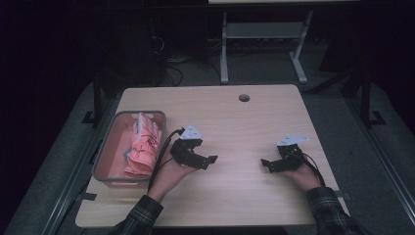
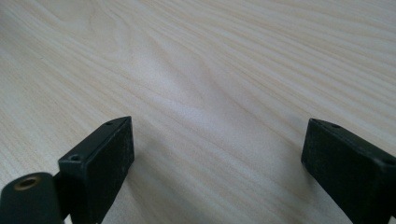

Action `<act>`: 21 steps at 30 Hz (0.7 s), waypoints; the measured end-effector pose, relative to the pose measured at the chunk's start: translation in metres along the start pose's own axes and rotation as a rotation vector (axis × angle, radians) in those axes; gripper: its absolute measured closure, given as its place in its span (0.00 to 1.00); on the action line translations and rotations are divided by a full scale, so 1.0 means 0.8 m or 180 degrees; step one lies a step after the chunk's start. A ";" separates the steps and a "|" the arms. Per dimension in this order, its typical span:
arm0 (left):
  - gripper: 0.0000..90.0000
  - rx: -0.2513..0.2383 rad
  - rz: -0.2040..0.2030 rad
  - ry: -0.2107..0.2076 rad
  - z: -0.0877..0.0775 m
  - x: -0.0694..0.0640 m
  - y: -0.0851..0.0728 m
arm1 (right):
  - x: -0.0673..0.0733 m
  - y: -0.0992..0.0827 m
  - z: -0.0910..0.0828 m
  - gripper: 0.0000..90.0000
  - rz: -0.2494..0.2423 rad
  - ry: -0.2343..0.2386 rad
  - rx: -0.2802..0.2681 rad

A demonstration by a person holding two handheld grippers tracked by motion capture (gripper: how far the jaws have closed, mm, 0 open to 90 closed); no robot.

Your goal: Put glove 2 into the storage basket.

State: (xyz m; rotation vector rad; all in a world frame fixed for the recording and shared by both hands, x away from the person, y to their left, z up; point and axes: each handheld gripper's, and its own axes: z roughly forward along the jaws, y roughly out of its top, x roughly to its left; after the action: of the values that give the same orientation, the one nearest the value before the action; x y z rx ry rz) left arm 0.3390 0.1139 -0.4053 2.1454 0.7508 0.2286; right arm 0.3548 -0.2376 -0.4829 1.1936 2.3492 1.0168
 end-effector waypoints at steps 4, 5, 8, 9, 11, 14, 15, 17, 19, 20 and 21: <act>0.18 -0.0002 -0.0045 -0.0017 0.010 -0.004 -0.007 | 0.000 0.000 0.000 0.10 0.0000 0.0000 0.0001; 0.18 0.0019 -0.0032 -0.0031 0.012 -0.004 -0.009 | 0.000 0.000 0.000 0.10 0.0000 0.0000 0.0001; 0.18 0.0054 -0.0048 -0.0058 0.022 -0.008 -0.017 | 0.000 0.000 0.000 0.10 0.0000 0.0000 0.0000; 0.18 0.0055 -0.0057 -0.0060 0.026 -0.009 -0.019 | 0.000 0.000 0.000 0.10 0.0000 0.0000 0.0001; 0.18 0.0097 -0.0066 -0.0070 0.033 -0.010 -0.026 | 0.000 0.000 0.000 0.10 0.0001 0.0000 0.0001; 0.18 0.0144 -0.0049 -0.0069 0.039 -0.010 -0.033 | 0.000 0.000 0.000 0.10 0.0000 0.0000 0.0000; 0.18 0.0144 -0.0049 -0.0069 0.039 -0.010 -0.033 | 0.000 0.000 0.000 0.10 -0.0001 0.0000 0.0001; 0.18 0.0178 -0.0054 -0.0059 0.045 -0.009 -0.037 | 0.000 0.000 0.000 0.10 0.0000 0.0000 0.0001; 0.18 0.0203 -0.0058 -0.0036 0.050 -0.008 -0.043 | 0.000 0.000 0.000 0.10 0.0001 0.0000 0.0001; 0.18 0.0233 -0.0049 -0.0008 0.054 -0.008 -0.048 | 0.000 0.000 0.000 0.10 0.0000 -0.0001 0.0001; 0.18 0.0253 -0.0036 0.0000 0.056 -0.008 -0.051 | 0.000 0.000 0.000 0.10 0.0001 0.0000 0.0000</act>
State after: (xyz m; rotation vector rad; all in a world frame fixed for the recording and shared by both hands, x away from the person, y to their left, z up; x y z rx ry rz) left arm 0.3345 0.1001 -0.4644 2.2153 0.7836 0.1957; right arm 0.3548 -0.2376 -0.4829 1.1939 2.3491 1.0168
